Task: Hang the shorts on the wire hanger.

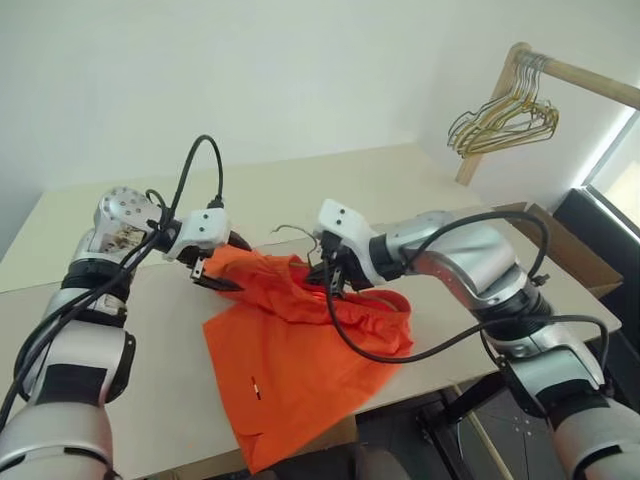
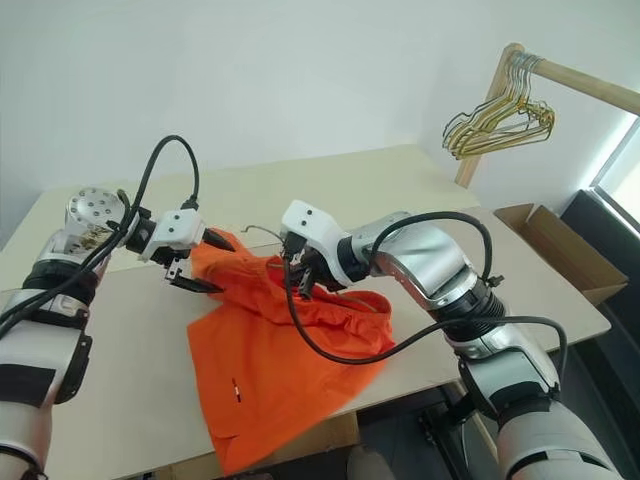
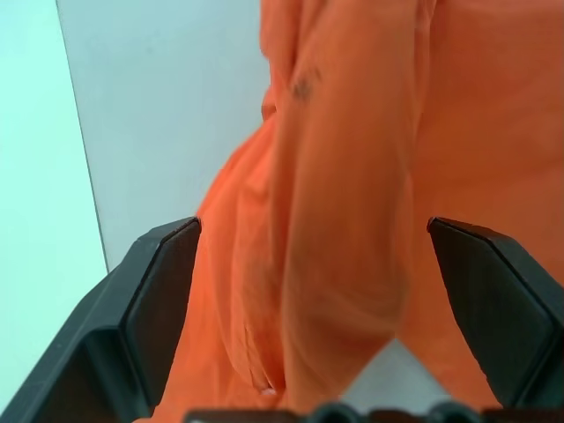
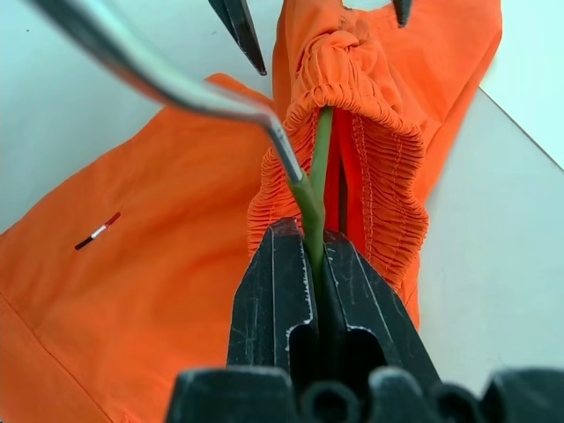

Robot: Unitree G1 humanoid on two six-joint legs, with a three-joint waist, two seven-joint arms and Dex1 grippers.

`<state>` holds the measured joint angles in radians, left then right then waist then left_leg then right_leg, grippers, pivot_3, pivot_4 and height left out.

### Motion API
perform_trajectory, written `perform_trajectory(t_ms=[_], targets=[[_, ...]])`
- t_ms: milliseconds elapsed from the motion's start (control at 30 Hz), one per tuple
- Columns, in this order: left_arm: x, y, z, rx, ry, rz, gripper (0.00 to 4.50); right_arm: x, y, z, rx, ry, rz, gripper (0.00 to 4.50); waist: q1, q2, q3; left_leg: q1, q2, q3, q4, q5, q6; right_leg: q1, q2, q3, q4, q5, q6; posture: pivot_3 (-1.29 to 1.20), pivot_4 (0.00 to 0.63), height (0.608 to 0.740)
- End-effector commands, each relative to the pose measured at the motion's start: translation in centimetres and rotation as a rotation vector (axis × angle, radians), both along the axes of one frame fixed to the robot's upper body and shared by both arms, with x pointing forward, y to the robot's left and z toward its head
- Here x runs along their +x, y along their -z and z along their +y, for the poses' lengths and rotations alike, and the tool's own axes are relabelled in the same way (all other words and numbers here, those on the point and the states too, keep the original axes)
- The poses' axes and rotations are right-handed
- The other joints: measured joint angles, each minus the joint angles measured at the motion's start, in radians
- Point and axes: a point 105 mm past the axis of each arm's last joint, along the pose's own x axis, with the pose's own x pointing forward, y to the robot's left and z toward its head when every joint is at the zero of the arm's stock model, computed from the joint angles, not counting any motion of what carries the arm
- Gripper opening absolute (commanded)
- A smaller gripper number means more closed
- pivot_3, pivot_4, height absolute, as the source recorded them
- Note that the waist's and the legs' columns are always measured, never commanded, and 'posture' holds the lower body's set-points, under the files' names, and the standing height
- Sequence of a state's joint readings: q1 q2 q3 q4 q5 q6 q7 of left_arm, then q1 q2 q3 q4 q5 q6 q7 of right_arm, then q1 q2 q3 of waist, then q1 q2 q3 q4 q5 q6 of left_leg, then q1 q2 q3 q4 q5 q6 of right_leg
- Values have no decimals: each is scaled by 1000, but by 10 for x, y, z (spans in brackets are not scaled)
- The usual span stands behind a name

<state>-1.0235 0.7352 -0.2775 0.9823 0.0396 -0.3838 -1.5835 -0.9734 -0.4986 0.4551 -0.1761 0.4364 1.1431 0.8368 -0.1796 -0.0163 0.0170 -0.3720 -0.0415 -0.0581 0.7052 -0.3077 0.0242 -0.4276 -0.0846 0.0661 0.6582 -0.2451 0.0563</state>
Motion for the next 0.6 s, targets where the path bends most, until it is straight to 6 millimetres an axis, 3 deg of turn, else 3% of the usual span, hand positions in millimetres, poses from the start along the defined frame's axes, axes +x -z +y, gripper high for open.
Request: perform_trajectory(t_ms=[33, 67, 167, 567, 600], targets=[[2, 2, 7, 43, -10, -41, 4479, -1, -20, 0, 49, -21, -67, 0, -1, 0, 0, 0, 0, 0, 0, 0, 0, 0, 0, 0, 0, 0, 0, -116, 0, 740], [4, 5, 9, 54, -24, -46, 4479, -1, -20, -1, 49, -21, -68, 0, -1, 0, 0, 0, 0, 0, 0, 0, 0, 0, 0, 0, 0, 0, 0, -116, 0, 740], [9, 10, 12, 83, -66, -60, 3917, -2, -22, -2, 48, -22, -74, 0, -1, 0, 0, 0, 0, 0, 0, 0, 0, 0, 0, 0, 0, 0, 0, -116, 0, 740], [17, 14, 17, 104, -122, -104, 30, -1, -27, -8, 49, -13, -87, 0, -3, 0, 0, 0, 0, 0, 0, 0, 0, 0, -1, 0, 0, 0, 0, -137, 0, 740], [17, 14, 17, 100, -125, -102, 9, -1, -27, -8, 50, -12, -87, 0, -3, 0, 0, 0, 0, 0, 0, 0, 0, 0, -1, 0, 0, 0, 0, -137, 0, 740]])
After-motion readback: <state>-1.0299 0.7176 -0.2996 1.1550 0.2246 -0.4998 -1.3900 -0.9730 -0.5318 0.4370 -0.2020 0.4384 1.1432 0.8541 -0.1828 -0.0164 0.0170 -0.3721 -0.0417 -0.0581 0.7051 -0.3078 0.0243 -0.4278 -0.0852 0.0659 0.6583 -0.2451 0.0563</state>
